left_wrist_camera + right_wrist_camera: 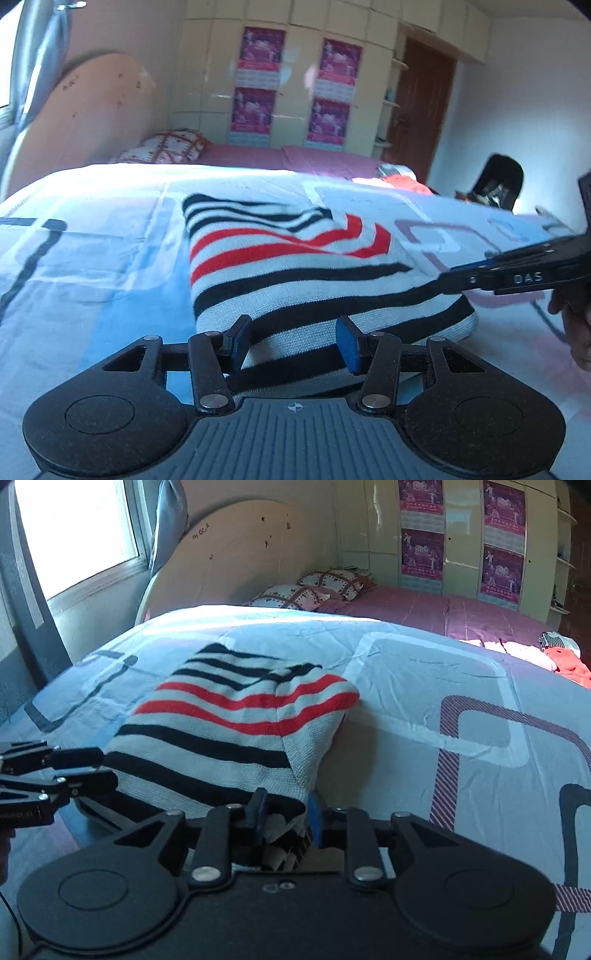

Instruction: Fold small clothes

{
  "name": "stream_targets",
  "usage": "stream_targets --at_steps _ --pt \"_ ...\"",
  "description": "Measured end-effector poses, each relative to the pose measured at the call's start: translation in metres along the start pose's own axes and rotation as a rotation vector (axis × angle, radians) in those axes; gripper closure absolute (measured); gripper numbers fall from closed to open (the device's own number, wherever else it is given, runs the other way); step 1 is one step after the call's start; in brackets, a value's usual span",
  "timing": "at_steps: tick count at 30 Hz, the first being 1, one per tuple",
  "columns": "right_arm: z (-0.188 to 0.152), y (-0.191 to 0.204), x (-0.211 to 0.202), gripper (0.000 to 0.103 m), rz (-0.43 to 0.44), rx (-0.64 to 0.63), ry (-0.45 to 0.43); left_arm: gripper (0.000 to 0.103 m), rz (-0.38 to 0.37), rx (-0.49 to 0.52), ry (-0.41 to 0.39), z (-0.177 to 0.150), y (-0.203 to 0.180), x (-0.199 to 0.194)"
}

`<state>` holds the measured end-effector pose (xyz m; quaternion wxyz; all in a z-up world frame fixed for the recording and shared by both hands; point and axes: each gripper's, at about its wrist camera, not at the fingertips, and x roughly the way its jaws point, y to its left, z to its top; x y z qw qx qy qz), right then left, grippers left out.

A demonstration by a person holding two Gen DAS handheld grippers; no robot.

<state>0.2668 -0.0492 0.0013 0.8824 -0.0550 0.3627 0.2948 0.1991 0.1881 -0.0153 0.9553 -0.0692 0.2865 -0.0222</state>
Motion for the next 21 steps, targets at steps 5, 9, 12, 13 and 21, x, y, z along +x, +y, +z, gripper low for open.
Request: stream_targets --at_steps 5,9,12,13,21 --pt "-0.013 -0.013 -0.055 0.038 -0.031 0.066 -0.051 0.0 0.111 -0.01 -0.105 -0.009 -0.016 -0.062" --pt "-0.036 -0.011 -0.096 0.034 -0.032 0.085 -0.051 0.0 0.154 -0.003 -0.086 -0.015 -0.041 -0.102" --pt "-0.054 -0.003 -0.132 0.031 -0.034 0.098 -0.071 0.0 0.184 0.026 -0.105 -0.021 -0.068 -0.133" --pt "-0.061 0.001 -0.144 0.03 -0.032 0.094 -0.085 0.0 0.198 0.026 -0.109 -0.024 -0.079 -0.145" --pt "-0.12 0.03 -0.256 0.028 -0.066 0.079 -0.239 0.0 0.207 -0.018 -0.233 -0.054 -0.149 -0.247"
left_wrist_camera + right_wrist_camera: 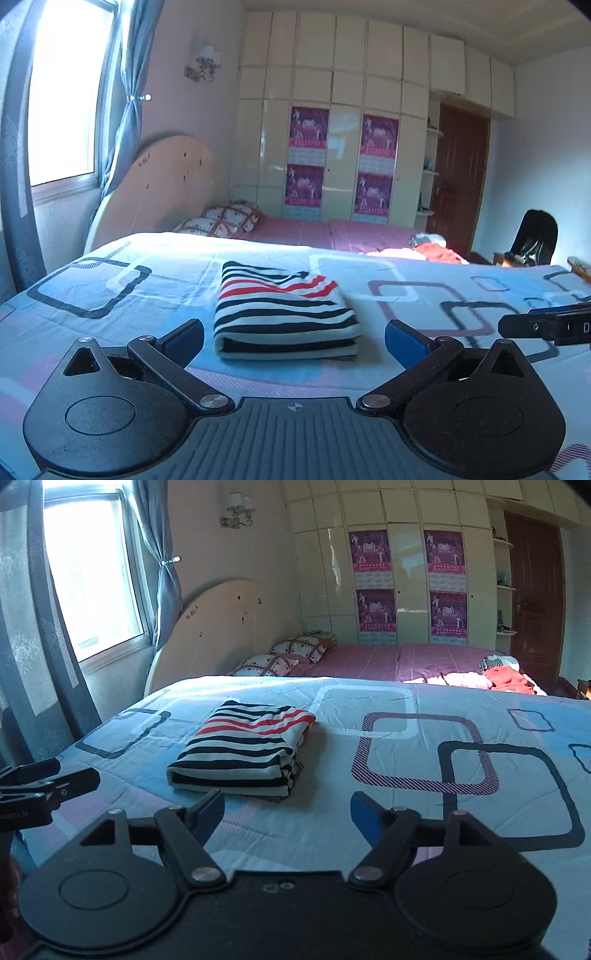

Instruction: Fold small clothes

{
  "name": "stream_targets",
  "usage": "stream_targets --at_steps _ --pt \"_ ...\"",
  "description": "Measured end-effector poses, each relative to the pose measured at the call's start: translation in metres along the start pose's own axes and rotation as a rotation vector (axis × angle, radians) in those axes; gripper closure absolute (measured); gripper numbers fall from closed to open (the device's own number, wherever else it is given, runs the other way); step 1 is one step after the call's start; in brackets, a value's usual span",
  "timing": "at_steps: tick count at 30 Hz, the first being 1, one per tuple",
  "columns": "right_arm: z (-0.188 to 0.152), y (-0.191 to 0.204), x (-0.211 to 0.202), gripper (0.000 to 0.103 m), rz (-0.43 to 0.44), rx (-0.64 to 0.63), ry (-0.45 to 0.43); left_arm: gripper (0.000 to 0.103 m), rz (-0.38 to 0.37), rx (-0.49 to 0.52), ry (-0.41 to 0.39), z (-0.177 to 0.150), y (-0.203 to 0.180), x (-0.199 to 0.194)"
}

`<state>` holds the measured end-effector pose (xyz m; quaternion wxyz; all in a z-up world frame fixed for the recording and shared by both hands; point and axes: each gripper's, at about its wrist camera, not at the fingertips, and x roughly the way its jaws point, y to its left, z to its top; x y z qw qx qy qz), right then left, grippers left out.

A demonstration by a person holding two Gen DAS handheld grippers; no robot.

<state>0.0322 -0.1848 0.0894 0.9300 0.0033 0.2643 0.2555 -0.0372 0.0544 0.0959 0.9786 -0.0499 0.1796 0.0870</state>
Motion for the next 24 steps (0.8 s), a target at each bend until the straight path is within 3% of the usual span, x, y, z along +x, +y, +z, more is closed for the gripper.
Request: stream_targets --at_steps 6,11,24 --pt "-0.019 0.01 -0.062 0.028 -0.02 -0.044 -0.025 0.0 -0.021 0.02 -0.004 -0.009 -0.022 -0.068" --pt "-0.028 0.01 -0.085 0.028 -0.092 -0.046 -0.037 0.0 -0.043 -0.004 -0.009 -0.015 -0.029 -0.101" --pt "-0.029 0.032 -0.1 0.028 -0.022 -0.081 -0.071 0.0 -0.041 -0.035 -0.063 -0.007 -0.033 -0.124"
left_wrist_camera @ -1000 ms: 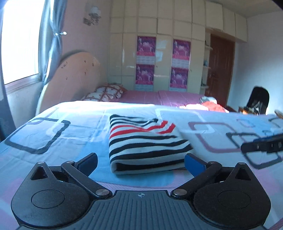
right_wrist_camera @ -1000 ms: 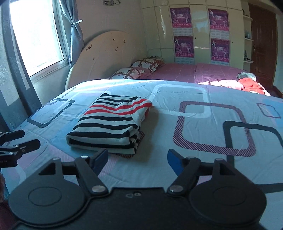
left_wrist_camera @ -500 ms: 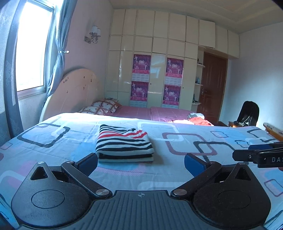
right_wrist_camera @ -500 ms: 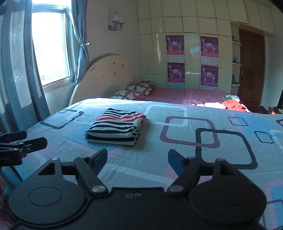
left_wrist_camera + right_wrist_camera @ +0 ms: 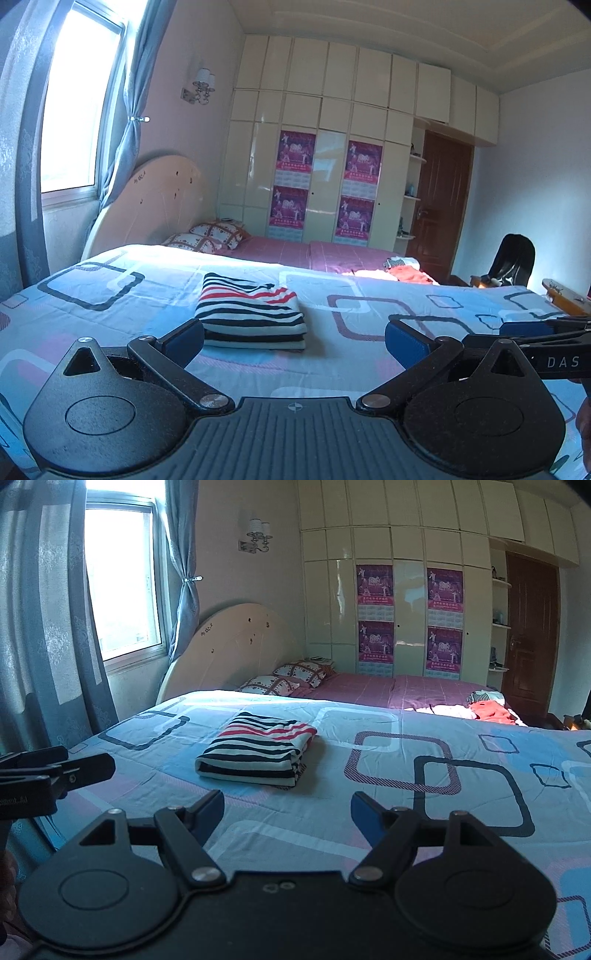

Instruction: Fold small clothes

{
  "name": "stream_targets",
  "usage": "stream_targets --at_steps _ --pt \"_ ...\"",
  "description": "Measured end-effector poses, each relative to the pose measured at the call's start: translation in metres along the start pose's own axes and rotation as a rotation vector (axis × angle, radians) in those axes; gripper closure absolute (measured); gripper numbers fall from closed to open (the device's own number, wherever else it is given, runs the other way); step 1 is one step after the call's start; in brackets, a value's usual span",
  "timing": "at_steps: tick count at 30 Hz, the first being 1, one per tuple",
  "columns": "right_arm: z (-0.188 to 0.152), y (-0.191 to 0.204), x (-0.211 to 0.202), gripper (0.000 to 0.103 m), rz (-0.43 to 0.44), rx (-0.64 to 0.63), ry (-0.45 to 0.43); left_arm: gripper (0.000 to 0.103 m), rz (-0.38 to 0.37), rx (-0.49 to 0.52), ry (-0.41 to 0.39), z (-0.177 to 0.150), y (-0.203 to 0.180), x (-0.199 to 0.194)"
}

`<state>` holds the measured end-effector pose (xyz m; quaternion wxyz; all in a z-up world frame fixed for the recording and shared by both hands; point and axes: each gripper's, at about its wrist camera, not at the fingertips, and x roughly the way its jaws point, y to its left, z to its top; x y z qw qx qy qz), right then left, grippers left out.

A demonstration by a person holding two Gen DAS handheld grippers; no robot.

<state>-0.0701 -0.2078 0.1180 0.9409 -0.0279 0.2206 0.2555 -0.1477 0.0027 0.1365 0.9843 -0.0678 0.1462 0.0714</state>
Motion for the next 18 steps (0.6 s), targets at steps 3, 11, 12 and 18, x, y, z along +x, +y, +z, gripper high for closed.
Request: stream_targets --at_steps 3,11,12,18 --pt "-0.0011 0.0026 -0.0008 0.028 0.022 0.004 -0.018 0.0 0.003 0.003 -0.004 0.0 -0.0005 -0.0008" --pt "0.0019 0.0059 0.0036 0.028 0.017 0.003 -0.024 0.0 0.001 -0.001 -0.003 0.0014 -0.0015 0.0033" --pt "0.0016 0.0056 0.0046 0.028 0.015 0.005 -0.022 0.0 -0.001 -0.001 -0.002 0.0013 -0.0014 0.0038" --pt "-0.0016 0.0061 0.0054 0.028 0.003 -0.007 -0.026 0.0 -0.01 -0.011 0.002 0.0 -0.0004 0.0062"
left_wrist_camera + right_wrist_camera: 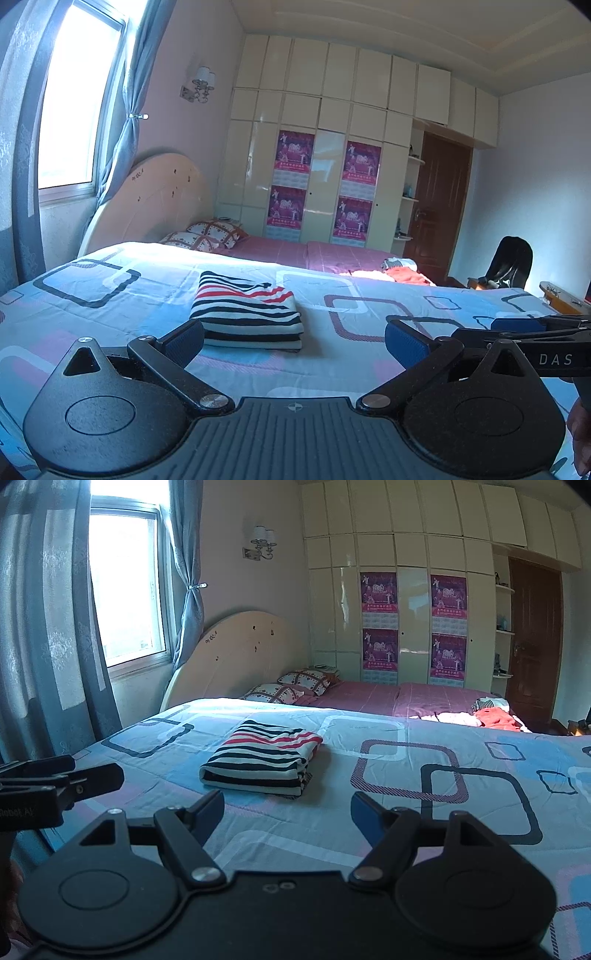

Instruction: Fold small clothes

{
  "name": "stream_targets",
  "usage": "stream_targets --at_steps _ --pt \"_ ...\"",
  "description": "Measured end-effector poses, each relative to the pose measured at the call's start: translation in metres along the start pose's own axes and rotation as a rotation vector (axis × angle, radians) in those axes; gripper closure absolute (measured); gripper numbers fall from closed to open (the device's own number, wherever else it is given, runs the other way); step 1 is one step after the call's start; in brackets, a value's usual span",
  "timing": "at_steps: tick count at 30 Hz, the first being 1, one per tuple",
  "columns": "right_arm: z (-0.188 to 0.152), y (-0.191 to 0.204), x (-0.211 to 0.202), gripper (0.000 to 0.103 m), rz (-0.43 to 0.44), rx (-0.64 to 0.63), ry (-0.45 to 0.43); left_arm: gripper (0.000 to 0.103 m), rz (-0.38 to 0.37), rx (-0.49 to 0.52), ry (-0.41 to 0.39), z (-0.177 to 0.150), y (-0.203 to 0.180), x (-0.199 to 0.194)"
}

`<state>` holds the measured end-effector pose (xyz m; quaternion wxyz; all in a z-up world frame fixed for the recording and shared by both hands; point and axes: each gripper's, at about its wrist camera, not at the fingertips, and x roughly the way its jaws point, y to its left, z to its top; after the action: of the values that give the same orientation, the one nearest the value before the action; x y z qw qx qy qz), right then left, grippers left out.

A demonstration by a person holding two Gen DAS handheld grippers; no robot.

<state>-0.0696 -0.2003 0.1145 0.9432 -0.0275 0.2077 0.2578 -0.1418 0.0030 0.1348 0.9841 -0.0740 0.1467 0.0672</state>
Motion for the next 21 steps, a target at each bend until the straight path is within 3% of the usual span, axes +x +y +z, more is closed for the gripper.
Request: stream_targets --at_steps 21 --pt "-0.0004 -0.0023 -0.0035 0.028 -0.015 0.018 -0.003 0.0 -0.018 0.007 0.005 -0.0002 0.0004 0.0019"
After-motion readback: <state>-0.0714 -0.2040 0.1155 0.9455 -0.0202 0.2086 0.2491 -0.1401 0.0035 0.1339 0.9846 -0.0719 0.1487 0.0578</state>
